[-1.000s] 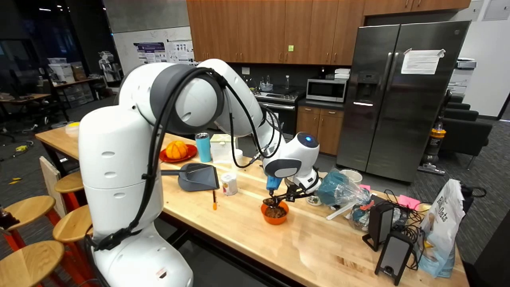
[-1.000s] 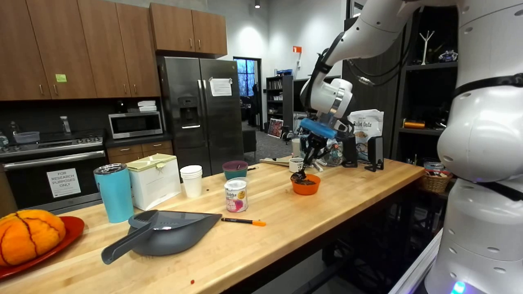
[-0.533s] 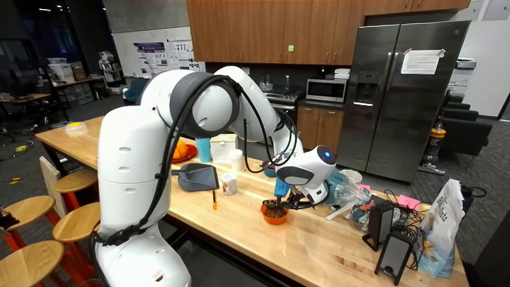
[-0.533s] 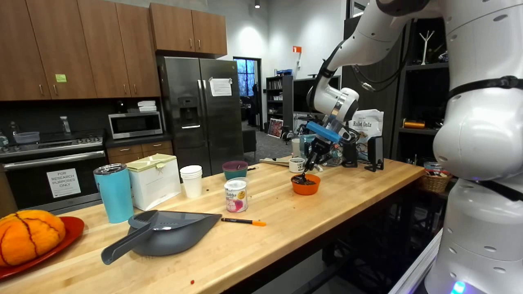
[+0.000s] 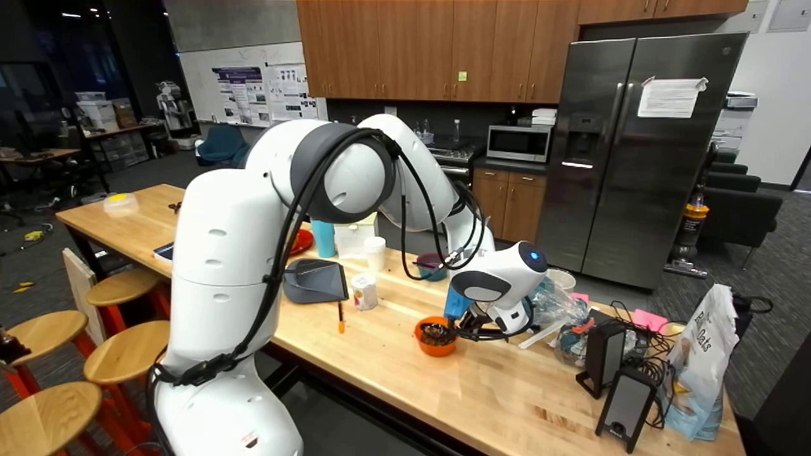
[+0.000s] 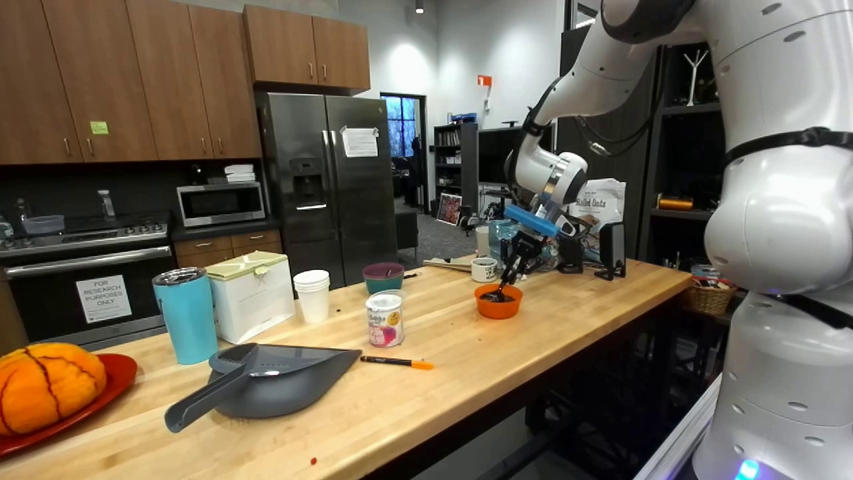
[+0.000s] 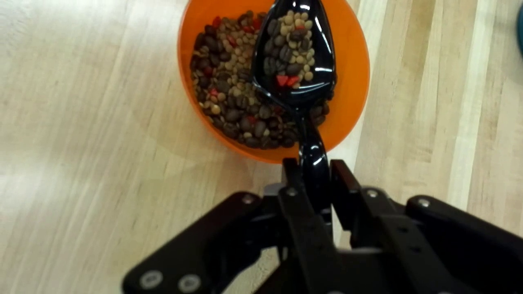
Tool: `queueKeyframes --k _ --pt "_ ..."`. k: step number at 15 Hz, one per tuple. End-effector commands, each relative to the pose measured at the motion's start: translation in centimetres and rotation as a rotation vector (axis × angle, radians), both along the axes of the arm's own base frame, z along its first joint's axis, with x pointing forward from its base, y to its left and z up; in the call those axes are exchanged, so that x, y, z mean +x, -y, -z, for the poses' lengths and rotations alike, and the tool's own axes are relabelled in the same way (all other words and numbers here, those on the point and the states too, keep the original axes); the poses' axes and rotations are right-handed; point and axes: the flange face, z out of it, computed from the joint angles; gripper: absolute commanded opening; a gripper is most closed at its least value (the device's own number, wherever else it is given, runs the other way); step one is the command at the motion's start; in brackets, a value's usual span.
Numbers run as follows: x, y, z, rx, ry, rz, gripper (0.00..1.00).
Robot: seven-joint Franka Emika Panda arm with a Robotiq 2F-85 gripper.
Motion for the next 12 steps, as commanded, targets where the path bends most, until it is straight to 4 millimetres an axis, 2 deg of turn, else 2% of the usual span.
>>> queueKeyframes --k 1,12 --pt "0.5 0.4 -1.3 0.006 0.013 -0.006 0.06" --pt "2.0 -0.3 -4.7 0.055 0.056 -0.022 0.06"
